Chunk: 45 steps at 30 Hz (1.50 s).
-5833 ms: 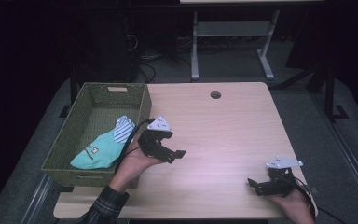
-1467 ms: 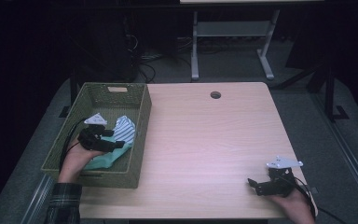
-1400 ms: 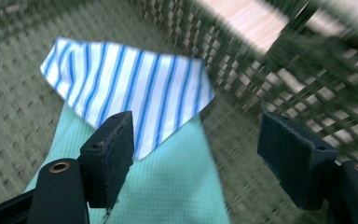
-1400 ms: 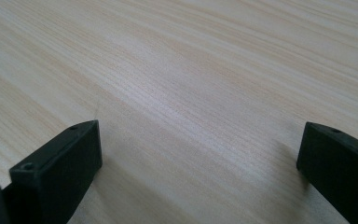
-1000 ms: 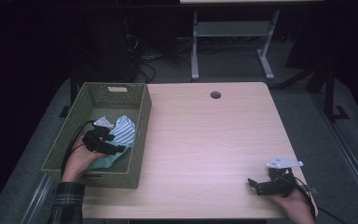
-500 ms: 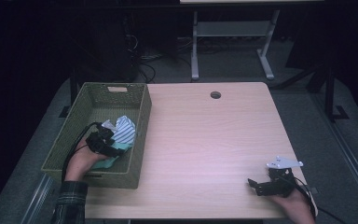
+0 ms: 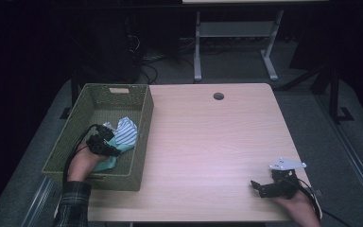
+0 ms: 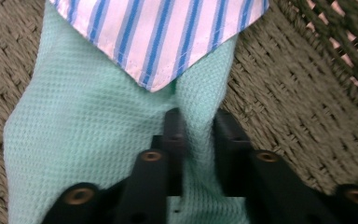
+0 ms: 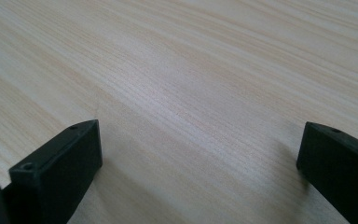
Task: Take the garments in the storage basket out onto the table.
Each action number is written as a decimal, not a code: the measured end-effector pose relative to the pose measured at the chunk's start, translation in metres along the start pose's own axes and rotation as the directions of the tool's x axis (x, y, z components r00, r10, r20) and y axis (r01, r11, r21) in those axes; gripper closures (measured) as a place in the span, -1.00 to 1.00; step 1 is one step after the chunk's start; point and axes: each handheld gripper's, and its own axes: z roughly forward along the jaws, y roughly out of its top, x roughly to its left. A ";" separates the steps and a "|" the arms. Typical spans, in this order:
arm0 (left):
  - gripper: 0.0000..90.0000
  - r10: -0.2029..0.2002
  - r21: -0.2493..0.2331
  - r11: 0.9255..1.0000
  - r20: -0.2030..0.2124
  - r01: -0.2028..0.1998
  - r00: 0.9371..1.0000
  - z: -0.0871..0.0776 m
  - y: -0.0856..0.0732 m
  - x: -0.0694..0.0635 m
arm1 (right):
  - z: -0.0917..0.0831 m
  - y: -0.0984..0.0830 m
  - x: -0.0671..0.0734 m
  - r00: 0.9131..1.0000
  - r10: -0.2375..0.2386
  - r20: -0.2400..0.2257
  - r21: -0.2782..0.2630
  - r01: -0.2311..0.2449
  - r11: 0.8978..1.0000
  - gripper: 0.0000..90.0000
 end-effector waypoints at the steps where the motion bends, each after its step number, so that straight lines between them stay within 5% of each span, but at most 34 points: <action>1: 0.75 -0.014 0.000 1.000 0.003 0.014 1.000 -0.001 0.000 0.001 | 0.000 0.000 0.000 1.000 -0.001 -0.003 0.000 0.001 1.000 -1.00; 6: 0.81 -0.037 -0.025 0.999 0.022 0.037 0.999 -0.005 0.000 0.004 | 0.003 0.002 -0.002 1.000 -0.003 0.000 -0.002 0.003 1.000 -1.00; 10: 0.82 -0.085 -0.092 0.992 0.040 0.088 0.996 -0.012 -0.001 0.006 | 0.003 0.003 -0.001 1.000 0.001 0.002 -0.003 -0.001 1.000 -1.00; 16: 0.82 -0.103 -0.144 0.983 0.050 0.109 0.993 -0.020 -0.002 0.008 | 0.002 0.002 -0.001 1.000 0.007 0.005 -0.004 -0.007 1.000 -1.00; 24: 0.83 -0.140 -0.262 0.950 0.131 0.171 0.981 -0.036 -0.004 0.014 | 0.002 0.002 -0.001 1.000 0.012 0.008 -0.003 -0.012 1.000 -1.00; 32: 0.83 -0.163 -0.388 0.893 0.191 0.227 0.968 -0.054 -0.004 0.020 | 0.002 0.002 -0.001 1.000 0.013 0.010 -0.002 -0.013 1.000 -1.00; 39: 0.83 -0.148 -0.431 0.876 0.193 0.219 0.970 -0.065 -0.001 0.018 | 0.001 0.001 -0.001 1.000 0.015 0.012 -0.003 -0.015 1.000 -1.00; 43: 0.83 -0.136 -0.462 0.861 0.198 0.215 0.971 -0.071 0.002 0.016 | 0.001 0.001 -0.001 1.000 0.015 0.012 -0.003 -0.015 1.000 -1.00; 45: 0.83 -0.131 -0.487 0.846 0.203 0.216 0.970 -0.074 0.003 0.015 | 0.001 0.001 0.000 1.000 0.016 0.011 -0.003 -0.016 1.000 -1.00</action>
